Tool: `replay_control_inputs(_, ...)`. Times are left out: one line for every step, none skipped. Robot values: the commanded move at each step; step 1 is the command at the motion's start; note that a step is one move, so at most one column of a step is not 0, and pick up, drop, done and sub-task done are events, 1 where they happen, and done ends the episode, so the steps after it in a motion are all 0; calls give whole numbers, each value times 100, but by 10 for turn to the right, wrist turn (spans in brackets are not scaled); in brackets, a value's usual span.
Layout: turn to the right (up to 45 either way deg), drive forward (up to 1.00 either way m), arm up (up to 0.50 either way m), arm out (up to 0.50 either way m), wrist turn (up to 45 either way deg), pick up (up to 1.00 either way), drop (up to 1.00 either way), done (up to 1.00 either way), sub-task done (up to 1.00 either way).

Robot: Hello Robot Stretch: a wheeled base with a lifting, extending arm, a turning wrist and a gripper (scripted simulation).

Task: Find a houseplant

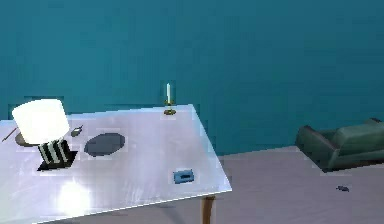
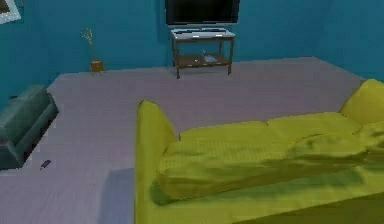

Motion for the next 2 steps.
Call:
replay_control_inputs(0,5,0,0,0,0,0,0,0)
replay_control_inputs(420,0,0,0,0,0,0,0,0)
